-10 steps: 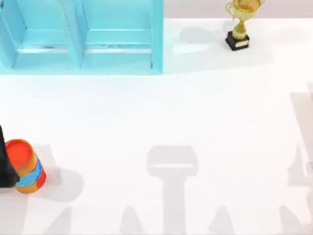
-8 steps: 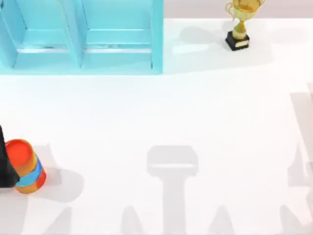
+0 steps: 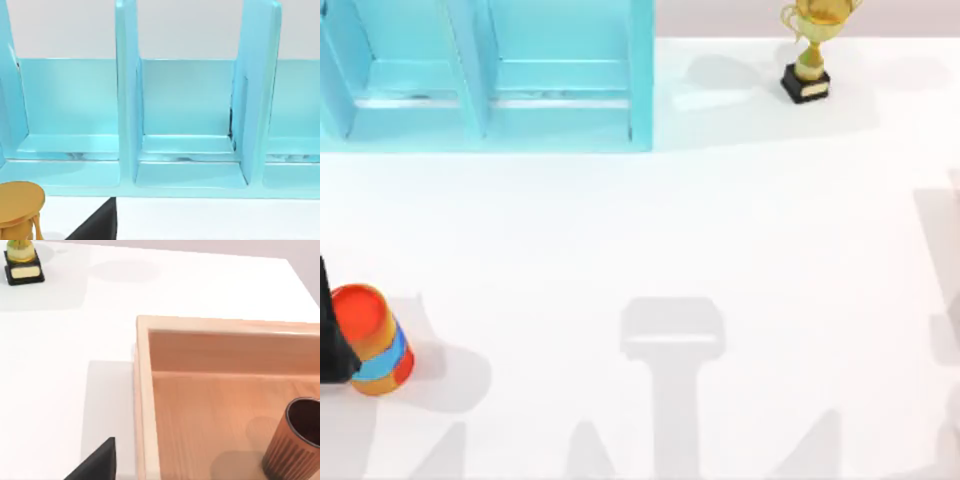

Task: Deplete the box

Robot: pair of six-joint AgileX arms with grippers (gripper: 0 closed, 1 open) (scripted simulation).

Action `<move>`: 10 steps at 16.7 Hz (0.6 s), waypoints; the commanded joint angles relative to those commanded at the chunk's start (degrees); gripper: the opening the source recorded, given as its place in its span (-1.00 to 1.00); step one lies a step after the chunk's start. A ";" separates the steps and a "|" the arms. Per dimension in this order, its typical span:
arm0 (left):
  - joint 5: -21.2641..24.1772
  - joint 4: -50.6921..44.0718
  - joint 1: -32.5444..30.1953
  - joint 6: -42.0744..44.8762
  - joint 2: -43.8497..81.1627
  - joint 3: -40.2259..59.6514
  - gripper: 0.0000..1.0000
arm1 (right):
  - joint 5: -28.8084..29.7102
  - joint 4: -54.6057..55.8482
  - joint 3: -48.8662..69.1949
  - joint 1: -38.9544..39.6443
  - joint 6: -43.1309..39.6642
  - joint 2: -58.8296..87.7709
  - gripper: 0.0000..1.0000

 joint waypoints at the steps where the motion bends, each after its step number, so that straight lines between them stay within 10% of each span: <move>1: 0.00 0.00 0.00 0.00 0.00 0.00 1.00 | -0.06 -3.65 3.84 -1.69 -1.55 4.96 1.00; 10: 0.00 0.00 0.00 0.00 0.00 0.00 1.00 | -0.30 -37.37 40.26 -17.09 -16.37 52.78 1.00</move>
